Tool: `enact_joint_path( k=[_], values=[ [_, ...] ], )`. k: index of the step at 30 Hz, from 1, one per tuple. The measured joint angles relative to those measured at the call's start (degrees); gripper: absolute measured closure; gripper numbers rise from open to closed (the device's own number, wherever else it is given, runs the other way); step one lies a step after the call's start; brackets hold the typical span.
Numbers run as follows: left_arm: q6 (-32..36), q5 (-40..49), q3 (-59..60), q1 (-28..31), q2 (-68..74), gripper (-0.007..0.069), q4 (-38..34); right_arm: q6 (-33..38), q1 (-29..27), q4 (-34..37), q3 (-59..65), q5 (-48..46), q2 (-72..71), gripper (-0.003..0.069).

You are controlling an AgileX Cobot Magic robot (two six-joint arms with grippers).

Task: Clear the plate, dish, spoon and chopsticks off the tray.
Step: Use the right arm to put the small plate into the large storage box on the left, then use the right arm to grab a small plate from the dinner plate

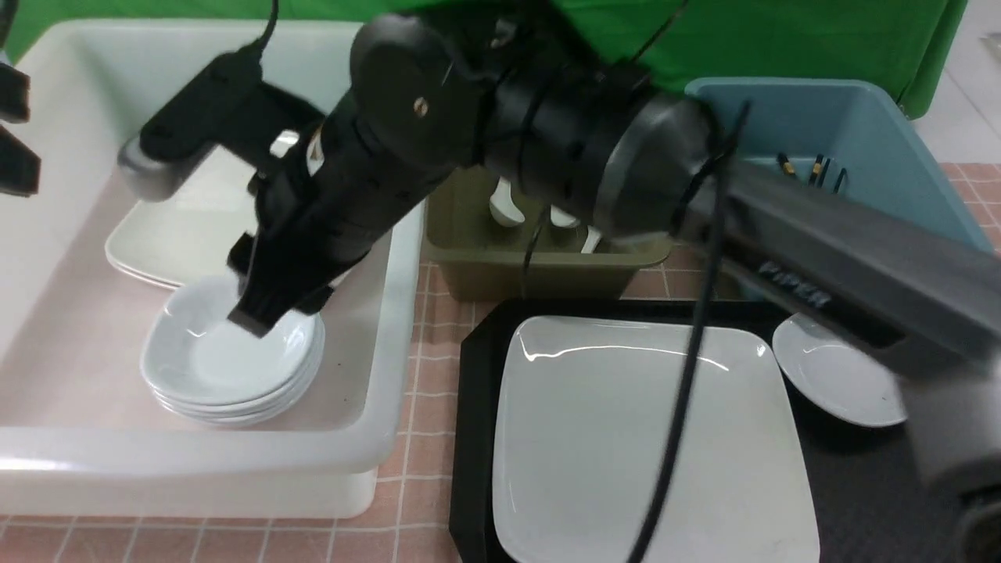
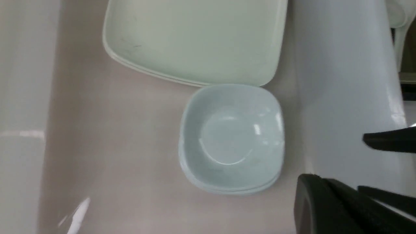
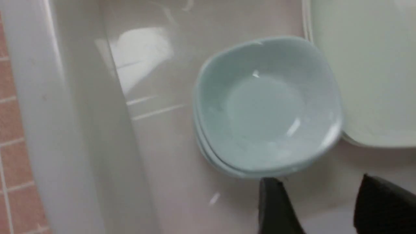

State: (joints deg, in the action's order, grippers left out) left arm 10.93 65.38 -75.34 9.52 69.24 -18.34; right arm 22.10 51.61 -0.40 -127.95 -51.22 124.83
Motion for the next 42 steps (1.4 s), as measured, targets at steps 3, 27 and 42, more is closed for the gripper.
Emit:
enact_joint_path(
  k=[3,27,42],
  values=[
    [0.82,-0.04,0.06,-5.10,0.00,0.0627,-0.79,-3.42,-1.16,-7.38,-0.21,-8.49,-3.87,0.0421],
    [-5.84,-13.52,0.19,-54.87,19.46,0.0627,2.51,-2.00,-38.25,-7.15,60.86,4.15,-26.98,0.0201],
    [-5.84,-13.52,0.19,-54.87,19.72,0.0627,3.39,-1.97,-38.25,-12.98,62.08,13.96,-17.26,0.0179]
  ],
)
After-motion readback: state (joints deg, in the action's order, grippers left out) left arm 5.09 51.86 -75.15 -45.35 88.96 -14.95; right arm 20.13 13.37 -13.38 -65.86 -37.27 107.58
